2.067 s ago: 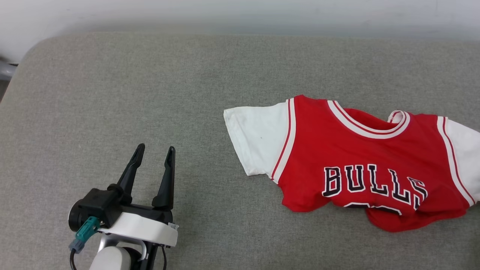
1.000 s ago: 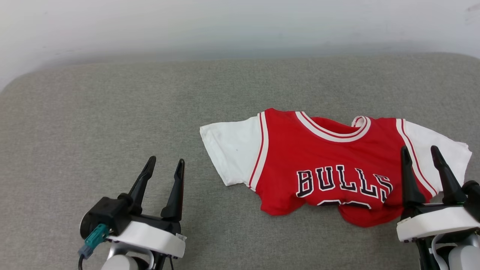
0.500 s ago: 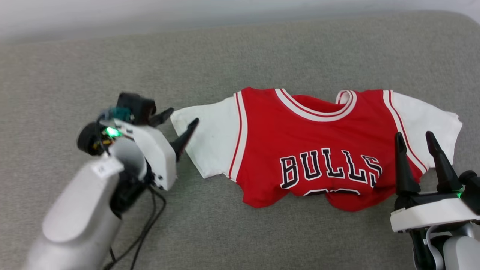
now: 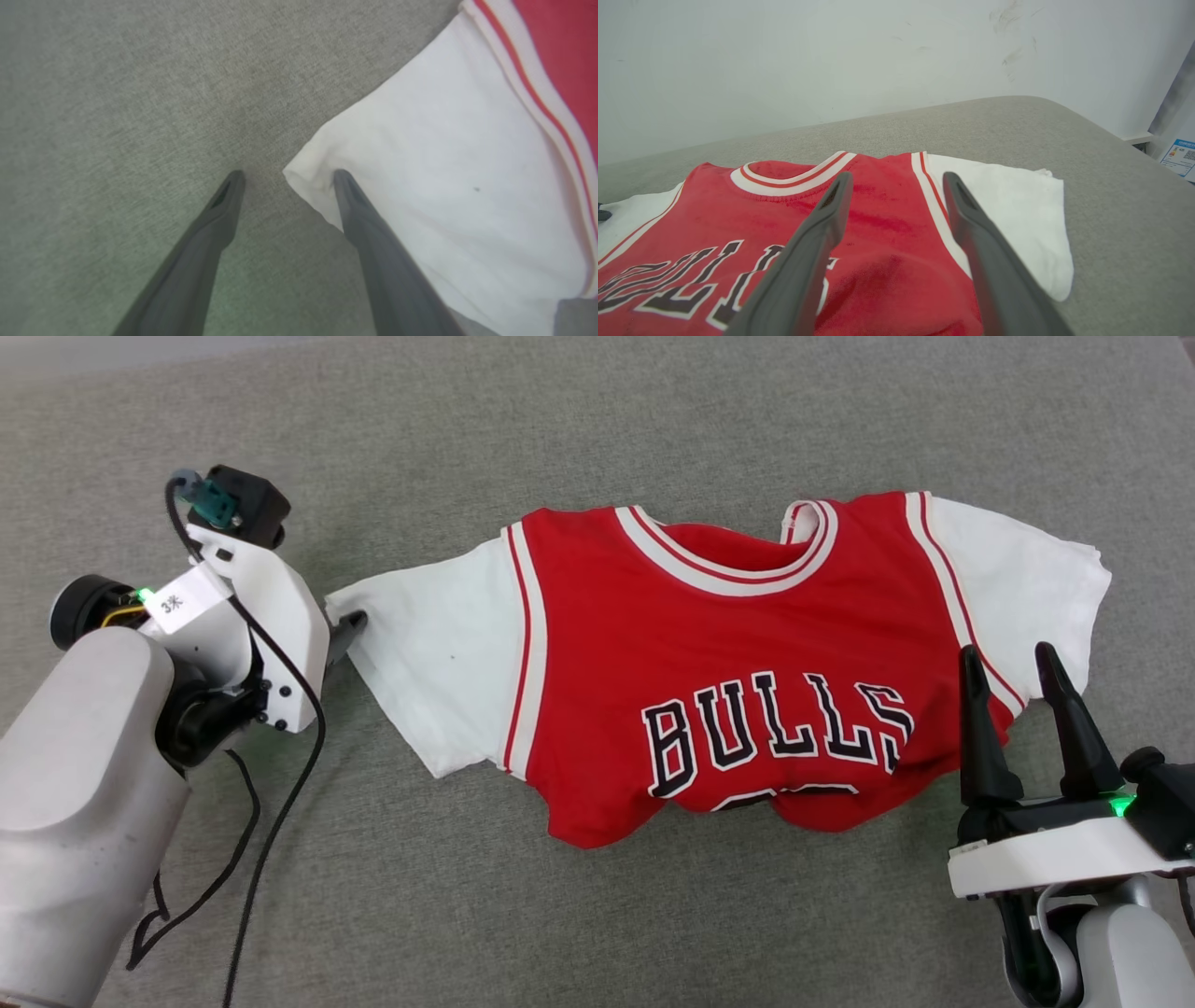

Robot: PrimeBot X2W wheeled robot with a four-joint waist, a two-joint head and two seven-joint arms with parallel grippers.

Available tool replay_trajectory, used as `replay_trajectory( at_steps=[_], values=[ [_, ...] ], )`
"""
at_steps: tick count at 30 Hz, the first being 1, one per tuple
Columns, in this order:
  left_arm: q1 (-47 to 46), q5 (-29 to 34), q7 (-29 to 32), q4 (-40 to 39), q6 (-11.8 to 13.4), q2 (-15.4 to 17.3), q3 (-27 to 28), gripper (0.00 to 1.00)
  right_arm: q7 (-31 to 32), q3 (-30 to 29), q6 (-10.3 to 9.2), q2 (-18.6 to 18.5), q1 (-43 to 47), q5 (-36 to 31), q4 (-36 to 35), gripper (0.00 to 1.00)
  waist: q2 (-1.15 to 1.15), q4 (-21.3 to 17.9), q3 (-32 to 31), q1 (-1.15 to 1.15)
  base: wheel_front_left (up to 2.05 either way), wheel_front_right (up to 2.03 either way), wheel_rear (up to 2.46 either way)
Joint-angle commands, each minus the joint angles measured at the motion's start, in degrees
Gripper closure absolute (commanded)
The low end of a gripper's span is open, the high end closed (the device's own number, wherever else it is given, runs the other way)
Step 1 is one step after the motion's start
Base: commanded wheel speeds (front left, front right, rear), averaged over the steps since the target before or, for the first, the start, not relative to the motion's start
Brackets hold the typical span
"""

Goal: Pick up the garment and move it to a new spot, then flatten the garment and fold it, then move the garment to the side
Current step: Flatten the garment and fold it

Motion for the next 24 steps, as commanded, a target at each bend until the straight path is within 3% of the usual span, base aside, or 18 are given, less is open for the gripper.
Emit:
replay_trajectory(
  at_steps=[1, 7, 8, 9, 13, 24],
  values=[
    [-0.05, 0.09, 0.34, 1.39, 0.13, -0.06, -0.43, 0.00, -0.40, 0.23, -0.04, 0.25, -0.90, 0.55, 0.25, 0.00, 0.00, -0.65, 0.70, -0.01, 0.00, 0.00, 0.00],
    [2.10, -1.43, 2.61, 4.54, 0.09, -1.00, -2.86, 0.00, -1.02, 0.35, -0.04, 0.29, -1.29, 1.42, 0.90, 0.00, 0.00, -0.91, 1.58, -0.01, 0.00, 0.00, 0.00],
    [2.75, -1.75, 3.66, 4.55, 0.02, -0.94, -3.85, 0.56, -1.03, 0.32, -0.04, 0.29, -1.34, 1.46, 0.99, 0.00, 0.00, -0.88, 1.64, -0.01, 0.00, 0.00, 0.00],
    [3.48, -2.41, 4.39, 4.43, -0.05, -0.87, -4.73, 1.00, -1.12, 0.24, -0.04, 0.29, -1.34, 1.51, 1.05, 0.00, 0.00, -0.84, 1.62, -0.01, 0.00, 0.00, 0.00],
    [4.55, -3.79, 3.79, 4.00, -0.06, -0.68, -5.38, 1.00, -1.15, -0.18, -0.04, 0.29, -1.38, 1.37, 1.35, 0.00, 0.00, -0.56, 1.16, -0.01, 0.00, 0.00, 0.00],
    [9.34, -4.84, -9.18, 2.27, 2.02, 2.77, -0.02, 1.00, 0.65, -1.84, -0.04, 0.28, 0.66, 0.31, 2.97, 0.00, 0.00, 2.56, -4.87, -0.01, 0.00, 0.00, 0.00]
  ],
)
